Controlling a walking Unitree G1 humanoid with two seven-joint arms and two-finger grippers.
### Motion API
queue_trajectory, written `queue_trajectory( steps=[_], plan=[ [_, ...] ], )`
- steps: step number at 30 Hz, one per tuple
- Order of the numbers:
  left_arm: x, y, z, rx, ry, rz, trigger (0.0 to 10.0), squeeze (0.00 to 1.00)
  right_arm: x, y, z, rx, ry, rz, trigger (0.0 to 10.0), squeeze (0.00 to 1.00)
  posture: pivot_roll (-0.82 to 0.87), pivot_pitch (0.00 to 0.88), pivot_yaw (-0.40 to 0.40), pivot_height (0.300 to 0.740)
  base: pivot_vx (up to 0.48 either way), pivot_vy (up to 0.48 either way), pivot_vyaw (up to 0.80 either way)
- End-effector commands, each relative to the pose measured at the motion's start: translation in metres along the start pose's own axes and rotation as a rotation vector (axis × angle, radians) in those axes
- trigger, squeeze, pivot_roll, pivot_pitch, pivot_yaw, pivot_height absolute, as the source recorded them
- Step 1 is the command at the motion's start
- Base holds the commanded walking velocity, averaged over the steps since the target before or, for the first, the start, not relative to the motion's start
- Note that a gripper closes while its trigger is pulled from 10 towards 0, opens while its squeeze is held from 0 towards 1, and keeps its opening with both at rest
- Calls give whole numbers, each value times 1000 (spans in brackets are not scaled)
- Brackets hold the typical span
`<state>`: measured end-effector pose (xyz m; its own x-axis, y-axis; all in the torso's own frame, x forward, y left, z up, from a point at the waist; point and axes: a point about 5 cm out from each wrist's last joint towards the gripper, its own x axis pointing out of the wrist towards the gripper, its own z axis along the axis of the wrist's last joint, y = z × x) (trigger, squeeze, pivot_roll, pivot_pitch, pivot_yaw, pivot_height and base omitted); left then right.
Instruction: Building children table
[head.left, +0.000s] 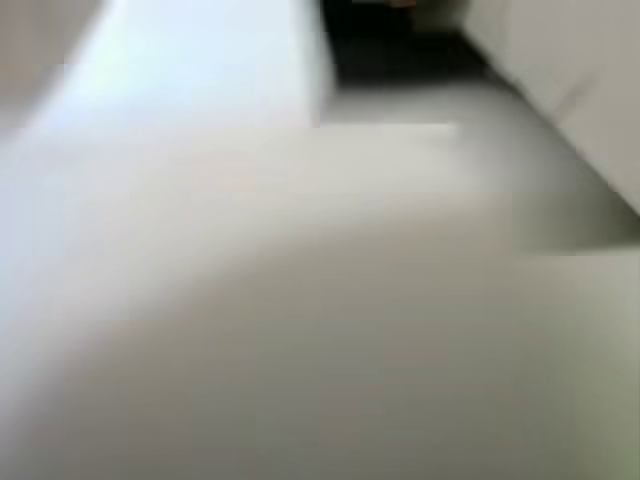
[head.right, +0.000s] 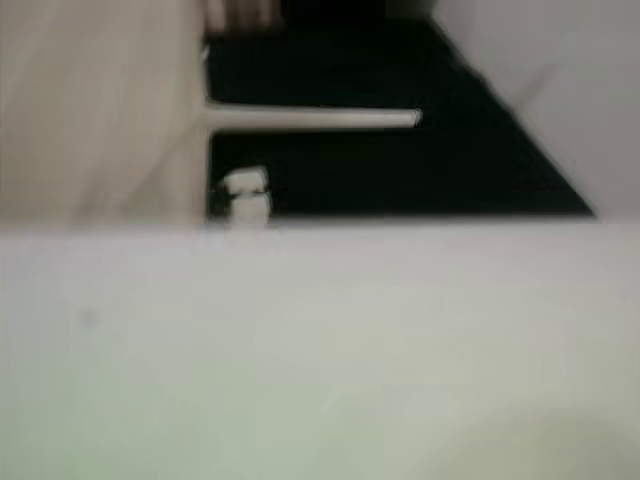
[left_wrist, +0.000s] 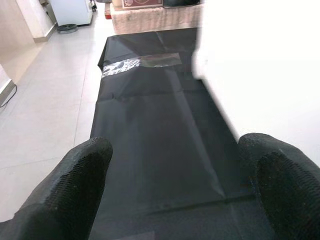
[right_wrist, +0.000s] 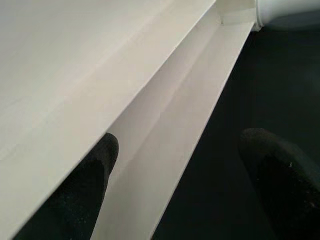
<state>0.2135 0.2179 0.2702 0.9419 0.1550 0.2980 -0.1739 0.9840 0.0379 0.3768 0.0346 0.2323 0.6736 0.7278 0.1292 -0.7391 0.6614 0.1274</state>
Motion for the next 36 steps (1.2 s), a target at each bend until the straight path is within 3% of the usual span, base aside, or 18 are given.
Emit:
queue_trajectory(
  steps=[1,7,9,10,11,16,18,19,20,21,22,30,36],
  plan=[
    [0,-1,-1,13,13,-13,10000,0,9,24,19,-21,-116,119,10000,0,433,287,-65,740,0,0,0],
    [4,-3,2,10,3,-22,10000,0,12,26,19,-53,-117,92,10000,0,432,270,-66,740,0,0,0],
    [7,-3,4,6,-9,-21,10000,0,8,8,25,-45,-128,5,10000,0,422,251,-75,740,0,0,0],
    [7,-3,4,6,-9,-21,10000,0,8,8,25,-45,-128,5,10000,0,422,251,-75,740,0,0,0],
    [9,-3,4,2,-14,-25,10000,0,3,-5,29,-47,-142,-45,10000,0,411,236,-81,740,0,0,0],
    [12,-5,0,-9,-12,-41,10000,0,-9,-28,33,-65,-161,-113,10000,0,393,215,-85,740,0,0,0],
    [13,-5,-3,-9,-4,-51,10000,0,-22,-46,36,-86,-183,-150,10000,0,369,191,-87,740,0,0,0],
    [13,-5,-3,-9,-4,-51,10000,0,-22,-46,36,-86,-183,-150,10000,0,369,191,-87,740,0,0,0],
    [13,1,-11,14,20,-48,10000,0,-44,-70,41,-100,-227,-199,10000,0,340,163,-83,740,0,0,0],
    [12,5,-15,29,35,-41,10000,0,-54,-79,43,-111,-245,-217,10000,0,336,159,-82,740,0,0,0],
    [12,5,-15,29,35,-41,10000,0,-54,-79,43,-111,-245,-217,10000,0,336,159,-82,740,0,0,0],
    [6,26,-47,114,160,10,10000,0,-102,-107,46,-174,-286,-325,10000,0,295,75,-66,740,0,0,0],
    [2,29,-58,135,194,28,10000,0,-112,-108,37,-165,-279,-351,10000,0,299,57,-63,740,0,0,0]
  ],
)
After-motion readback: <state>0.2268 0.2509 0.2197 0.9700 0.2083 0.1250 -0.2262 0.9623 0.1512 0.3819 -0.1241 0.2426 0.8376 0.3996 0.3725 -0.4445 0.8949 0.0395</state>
